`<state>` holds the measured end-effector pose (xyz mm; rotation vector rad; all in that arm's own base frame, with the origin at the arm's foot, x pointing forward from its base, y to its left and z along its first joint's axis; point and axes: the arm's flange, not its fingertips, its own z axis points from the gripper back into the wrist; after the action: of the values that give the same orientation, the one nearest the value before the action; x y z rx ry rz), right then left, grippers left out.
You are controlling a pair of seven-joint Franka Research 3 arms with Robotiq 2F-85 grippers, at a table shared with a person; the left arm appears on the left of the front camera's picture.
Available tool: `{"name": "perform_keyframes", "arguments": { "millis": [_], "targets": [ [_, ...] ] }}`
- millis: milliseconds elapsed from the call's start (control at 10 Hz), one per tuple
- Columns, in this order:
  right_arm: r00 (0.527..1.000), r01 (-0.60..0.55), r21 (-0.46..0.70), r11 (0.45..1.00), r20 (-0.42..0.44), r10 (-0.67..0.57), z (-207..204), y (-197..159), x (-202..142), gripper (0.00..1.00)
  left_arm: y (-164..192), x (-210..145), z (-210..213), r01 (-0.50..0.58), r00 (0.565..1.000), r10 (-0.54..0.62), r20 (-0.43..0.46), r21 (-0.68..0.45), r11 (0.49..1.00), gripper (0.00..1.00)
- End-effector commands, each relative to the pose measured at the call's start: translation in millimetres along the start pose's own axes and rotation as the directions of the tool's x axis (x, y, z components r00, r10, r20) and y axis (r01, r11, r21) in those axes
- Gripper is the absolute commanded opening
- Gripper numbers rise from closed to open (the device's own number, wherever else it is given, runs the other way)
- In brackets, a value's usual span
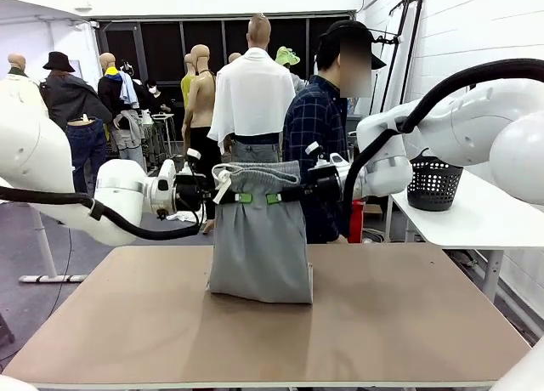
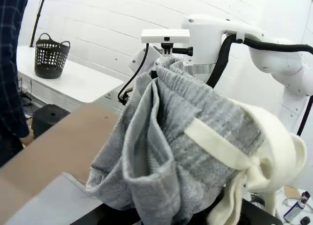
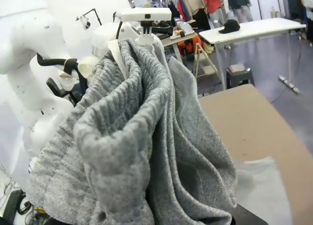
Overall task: Fold the training pants.
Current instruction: Fold the Training pants in half.
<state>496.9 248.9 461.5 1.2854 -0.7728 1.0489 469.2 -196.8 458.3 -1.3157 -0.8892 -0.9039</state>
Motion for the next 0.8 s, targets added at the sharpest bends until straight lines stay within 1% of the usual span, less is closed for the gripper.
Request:
{"name": "perform_keyframes", "arguments": {
  "millis": [0, 100, 200, 600, 700],
  "targets": [
    [0.997, 0.063, -0.072, 0.995, 0.039, -0.06, 23.9, -1.4, -14.7, 0.0, -16.2, -2.8, 19.7, -0.047, 0.997, 0.048, 0.063, -0.01, 0.999, 0.0],
    [0.998, 0.051, -0.077, 0.996, 0.043, -0.047, 25.2, 0.9, -12.4, 0.0, -18.1, -0.2, 20.7, 0.0, 0.998, -0.001, 0.056, 0.017, 1.0, 0.0],
    [1.0, 0.025, 0.001, 1.0, 0.005, -0.025, -0.8, 3.6, -10.5, 0.0, -3.0, -10.4, -1.1, -0.024, 1.0, 0.024, 0.008, -0.001, 1.0, 0.0],
    [1.0, 0.025, 0.001, 1.0, 0.005, -0.025, -0.8, 3.6, -10.5, 0.0, -3.0, -10.4, -1.1, -0.024, 1.0, 0.024, 0.008, -0.001, 1.0, 0.0],
    [0.999, 0.032, 0.008, 0.999, 0.011, -0.032, -3.6, 6.8, -13.6, 0.0, -3.9, -15.0, -2.6, -0.031, 0.999, 0.031, 0.007, 0.002, 1.0, 0.0]
  ]
}}
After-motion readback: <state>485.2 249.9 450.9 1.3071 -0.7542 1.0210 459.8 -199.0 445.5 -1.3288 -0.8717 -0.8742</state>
